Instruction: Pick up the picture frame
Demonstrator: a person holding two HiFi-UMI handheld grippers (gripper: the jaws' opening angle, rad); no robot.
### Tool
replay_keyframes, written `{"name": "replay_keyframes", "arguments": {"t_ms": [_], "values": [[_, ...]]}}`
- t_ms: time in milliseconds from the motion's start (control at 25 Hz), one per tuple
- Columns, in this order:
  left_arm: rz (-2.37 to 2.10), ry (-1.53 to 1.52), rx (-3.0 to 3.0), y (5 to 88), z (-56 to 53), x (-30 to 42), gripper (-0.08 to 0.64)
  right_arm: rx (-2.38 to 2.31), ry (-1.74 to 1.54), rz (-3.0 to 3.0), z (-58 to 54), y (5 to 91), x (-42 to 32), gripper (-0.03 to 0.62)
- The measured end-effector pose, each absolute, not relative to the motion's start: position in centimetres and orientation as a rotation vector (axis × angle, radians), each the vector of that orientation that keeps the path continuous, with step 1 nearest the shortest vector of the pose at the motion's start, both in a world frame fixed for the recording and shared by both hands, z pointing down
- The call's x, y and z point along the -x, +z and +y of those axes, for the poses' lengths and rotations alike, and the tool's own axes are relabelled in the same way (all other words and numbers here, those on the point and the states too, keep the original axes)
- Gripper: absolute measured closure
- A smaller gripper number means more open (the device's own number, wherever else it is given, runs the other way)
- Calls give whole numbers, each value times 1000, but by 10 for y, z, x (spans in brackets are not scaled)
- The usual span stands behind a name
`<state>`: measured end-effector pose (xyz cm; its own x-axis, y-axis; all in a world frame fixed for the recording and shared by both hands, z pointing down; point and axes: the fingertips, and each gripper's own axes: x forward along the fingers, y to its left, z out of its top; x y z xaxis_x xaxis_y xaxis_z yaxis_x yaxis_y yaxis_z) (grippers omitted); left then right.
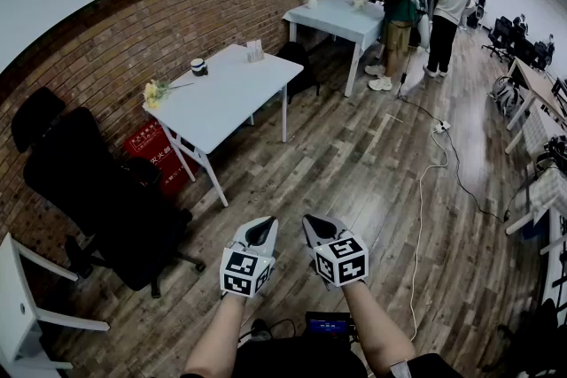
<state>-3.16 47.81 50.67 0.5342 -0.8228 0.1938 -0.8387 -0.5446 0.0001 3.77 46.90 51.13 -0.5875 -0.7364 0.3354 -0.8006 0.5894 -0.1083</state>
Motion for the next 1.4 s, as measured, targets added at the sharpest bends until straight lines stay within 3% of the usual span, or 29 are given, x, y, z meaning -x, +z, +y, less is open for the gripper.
{"name": "replay_keyframes", "arguments": {"t_ms": [1400], "values": [[-1424,270,-2653,519,504,-8,549,-1262,311,-2578,491,511,-72,584]]}}
